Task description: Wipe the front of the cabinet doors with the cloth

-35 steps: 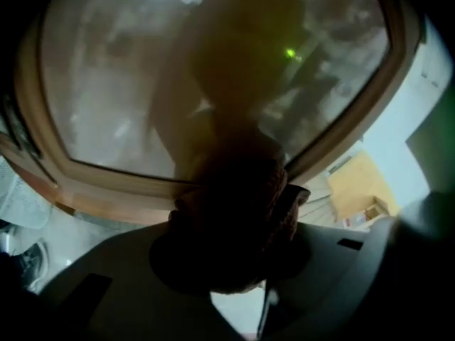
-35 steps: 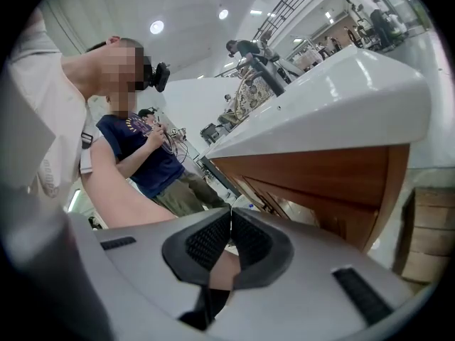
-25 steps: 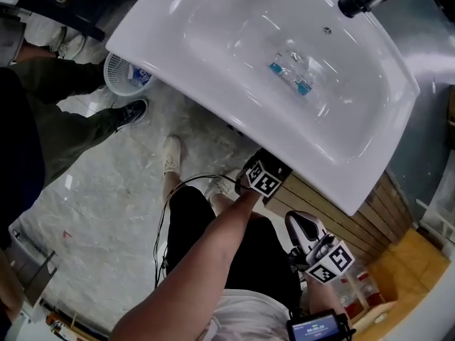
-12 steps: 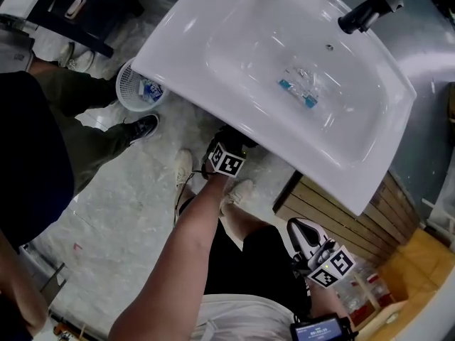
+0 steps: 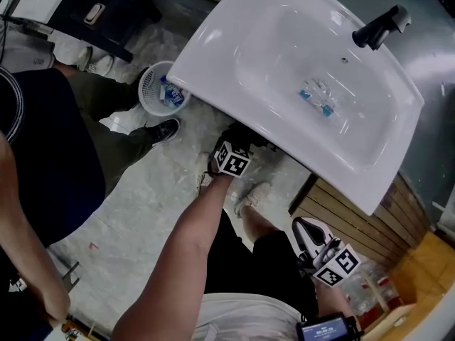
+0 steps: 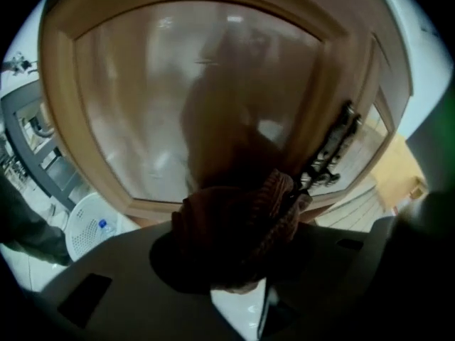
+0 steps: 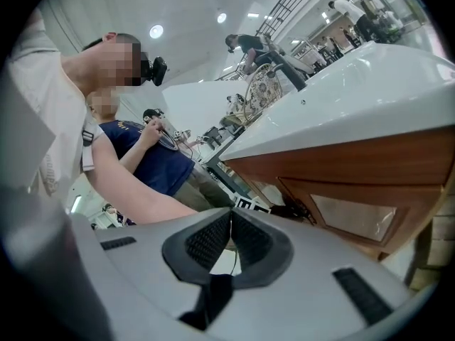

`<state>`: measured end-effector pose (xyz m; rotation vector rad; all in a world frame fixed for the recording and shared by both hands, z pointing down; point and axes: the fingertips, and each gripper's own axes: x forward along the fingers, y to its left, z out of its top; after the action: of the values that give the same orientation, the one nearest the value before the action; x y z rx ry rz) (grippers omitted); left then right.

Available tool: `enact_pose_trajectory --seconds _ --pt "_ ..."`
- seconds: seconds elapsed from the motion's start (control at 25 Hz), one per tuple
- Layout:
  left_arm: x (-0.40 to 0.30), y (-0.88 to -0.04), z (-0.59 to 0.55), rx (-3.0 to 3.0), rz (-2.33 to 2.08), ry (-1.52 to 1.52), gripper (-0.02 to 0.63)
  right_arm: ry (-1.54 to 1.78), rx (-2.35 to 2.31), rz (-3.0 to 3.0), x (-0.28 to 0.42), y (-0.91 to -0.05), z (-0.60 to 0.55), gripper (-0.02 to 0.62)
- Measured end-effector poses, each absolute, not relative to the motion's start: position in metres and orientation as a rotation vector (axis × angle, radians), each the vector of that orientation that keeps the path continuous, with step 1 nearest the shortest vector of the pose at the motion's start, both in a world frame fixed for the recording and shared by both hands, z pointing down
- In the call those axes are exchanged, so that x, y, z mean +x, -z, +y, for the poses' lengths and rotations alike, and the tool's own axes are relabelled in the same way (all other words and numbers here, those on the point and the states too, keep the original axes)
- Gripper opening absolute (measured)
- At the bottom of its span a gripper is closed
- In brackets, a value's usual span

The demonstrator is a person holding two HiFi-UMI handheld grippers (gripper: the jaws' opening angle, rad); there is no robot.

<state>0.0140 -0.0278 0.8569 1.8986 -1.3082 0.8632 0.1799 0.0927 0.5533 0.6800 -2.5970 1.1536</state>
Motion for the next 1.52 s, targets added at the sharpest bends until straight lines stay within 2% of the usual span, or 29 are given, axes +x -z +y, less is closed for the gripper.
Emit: enact_pose_trajectory --seconds 0.36,0.56,0.8,1.12,1.52 --pt "-0.088 -0.851 -0.045 1.791 -1.426 -0.896 0.158 -1.196 0.733 -2.581 0.162 -0.560 0.097 0.014" --pt "-0.153 -0.835 -0.059 1.681 -1.571 -0.776 0.158 -1.224 0.733 -2.582 0.141 -0.561 0.098 0.014" --pt "-0.181 -0.857 -0.053 1.570 -1.563 -0.769 0.158 -1.236 0.769 -2.571 0.126 -0.568 0.097 0.014" --pt "-0.159 -0.907 -0.062 1.632 -1.467 -0.827 0.158 -1.250 0.808 -2.529 0.119 -0.601 0.099 0.014" --pt "-0.025 -0.928 -0.040 1.782 -1.230 -0.766 0.158 -1.239 0.802 -2.522 0.122 -0.609 0.108 0.014"
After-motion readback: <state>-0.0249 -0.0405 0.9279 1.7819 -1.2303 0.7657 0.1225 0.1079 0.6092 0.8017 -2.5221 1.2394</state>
